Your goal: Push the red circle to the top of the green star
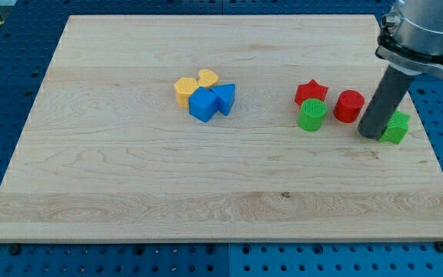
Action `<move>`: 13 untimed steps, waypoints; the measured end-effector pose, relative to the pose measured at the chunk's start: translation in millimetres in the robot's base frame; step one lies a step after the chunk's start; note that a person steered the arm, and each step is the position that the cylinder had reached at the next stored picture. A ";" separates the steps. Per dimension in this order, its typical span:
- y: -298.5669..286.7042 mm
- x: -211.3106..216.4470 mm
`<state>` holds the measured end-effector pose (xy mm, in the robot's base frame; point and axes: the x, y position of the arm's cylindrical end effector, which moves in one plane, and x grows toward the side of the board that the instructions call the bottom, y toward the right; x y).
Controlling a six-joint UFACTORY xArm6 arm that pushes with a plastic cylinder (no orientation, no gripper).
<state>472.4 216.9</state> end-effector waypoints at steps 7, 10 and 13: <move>-55.7 -19.3; -37.4 -44.6; -6.0 -44.5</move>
<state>427.9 210.9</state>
